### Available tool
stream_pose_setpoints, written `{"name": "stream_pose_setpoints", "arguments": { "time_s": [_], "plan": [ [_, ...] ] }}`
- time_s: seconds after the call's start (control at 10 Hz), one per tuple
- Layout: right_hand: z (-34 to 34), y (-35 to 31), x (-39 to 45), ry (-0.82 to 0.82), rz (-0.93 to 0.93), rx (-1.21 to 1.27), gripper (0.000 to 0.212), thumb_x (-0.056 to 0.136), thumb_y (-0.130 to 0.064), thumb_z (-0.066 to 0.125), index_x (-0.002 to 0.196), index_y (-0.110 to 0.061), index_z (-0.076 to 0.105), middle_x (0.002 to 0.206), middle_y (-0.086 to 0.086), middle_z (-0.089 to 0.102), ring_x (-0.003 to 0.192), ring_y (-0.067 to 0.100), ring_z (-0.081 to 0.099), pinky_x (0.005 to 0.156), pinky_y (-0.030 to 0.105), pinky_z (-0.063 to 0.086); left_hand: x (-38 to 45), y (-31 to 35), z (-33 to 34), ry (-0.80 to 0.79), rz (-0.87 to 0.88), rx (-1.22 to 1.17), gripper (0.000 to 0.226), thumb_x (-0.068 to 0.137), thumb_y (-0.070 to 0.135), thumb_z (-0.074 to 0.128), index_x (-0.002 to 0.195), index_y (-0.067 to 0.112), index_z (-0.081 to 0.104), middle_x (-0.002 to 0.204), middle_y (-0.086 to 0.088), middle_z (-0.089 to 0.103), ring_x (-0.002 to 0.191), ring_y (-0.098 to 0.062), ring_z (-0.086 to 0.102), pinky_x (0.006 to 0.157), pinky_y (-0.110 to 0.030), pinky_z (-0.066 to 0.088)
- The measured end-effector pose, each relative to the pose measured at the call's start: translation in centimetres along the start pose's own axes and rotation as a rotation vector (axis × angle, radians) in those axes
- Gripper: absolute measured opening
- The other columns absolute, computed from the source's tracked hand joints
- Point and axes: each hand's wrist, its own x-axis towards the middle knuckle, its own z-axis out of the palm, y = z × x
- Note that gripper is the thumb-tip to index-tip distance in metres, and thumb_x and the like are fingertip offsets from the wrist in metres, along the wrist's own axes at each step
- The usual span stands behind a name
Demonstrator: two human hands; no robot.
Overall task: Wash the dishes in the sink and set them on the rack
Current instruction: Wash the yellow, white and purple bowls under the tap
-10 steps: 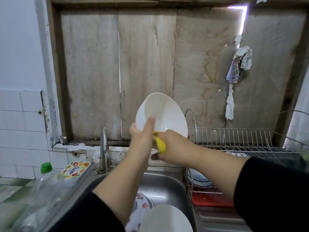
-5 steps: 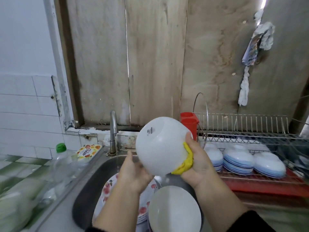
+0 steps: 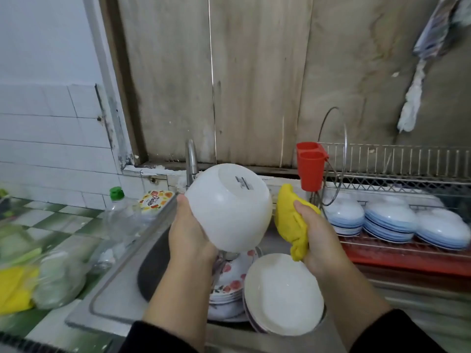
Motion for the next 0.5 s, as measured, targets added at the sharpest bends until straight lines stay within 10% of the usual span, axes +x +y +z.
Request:
{"name": "stream_pose_setpoints", "arguments": {
  "time_s": [0.2, 0.3, 0.4, 0.5],
  "plan": [
    [3.8, -1.7, -1.2, -0.283, -0.227, -0.257, 0.035, 0.092, -0.013, 0.058, 0.126, -0.022, 0.057, 0.128, -0.011, 0.058, 0.095, -0.004, 0.059, 0.070, 0.009, 0.046, -2.4, -1.3, 1.0, 0.024, 0.145, 0.358, 0.029, 0.095, 0.047, 0.046, 0.103, 0.024, 0.061, 0.105, -0.002, 0.066, 0.082, -0.016, 0.060, 0.060, -0.025, 0.044],
    [1.6, 1.1, -2.3, -0.278, -0.318, -0.283, 0.024, 0.095, -0.006, 0.054, 0.117, -0.012, 0.060, 0.067, -0.022, 0.065, 0.059, -0.011, 0.056, 0.053, 0.006, 0.042, -2.3, -0.6, 0.9, 0.157, 0.335, 0.550, 0.043, 0.100, 0.039, 0.038, 0.117, 0.005, 0.059, 0.124, -0.021, 0.057, 0.101, -0.035, 0.056, 0.090, -0.040, 0.045],
    [0.6, 2.1, -2.6, -0.222, -0.311, -0.355, 0.027, 0.096, -0.004, 0.049, 0.118, -0.007, 0.062, 0.067, -0.019, 0.067, 0.058, -0.013, 0.056, 0.052, 0.004, 0.040, -2.6, -0.4, 0.9, 0.161, 0.369, 0.617, 0.048, 0.100, 0.038, 0.037, 0.119, -0.001, 0.057, 0.125, -0.025, 0.056, 0.108, -0.039, 0.053, 0.095, -0.042, 0.042],
    [2.0, 0.1, -1.0, -0.139, -0.246, -0.340, 0.028, 0.093, -0.017, 0.055, 0.119, -0.022, 0.064, 0.124, -0.012, 0.061, 0.106, -0.001, 0.057, 0.085, 0.014, 0.043, -3.3, -1.0, 1.7, 0.081, 0.318, 0.668, 0.044, 0.099, 0.040, 0.039, 0.119, 0.007, 0.060, 0.125, -0.017, 0.059, 0.089, -0.016, 0.045, 0.093, -0.037, 0.044]
  ]
}}
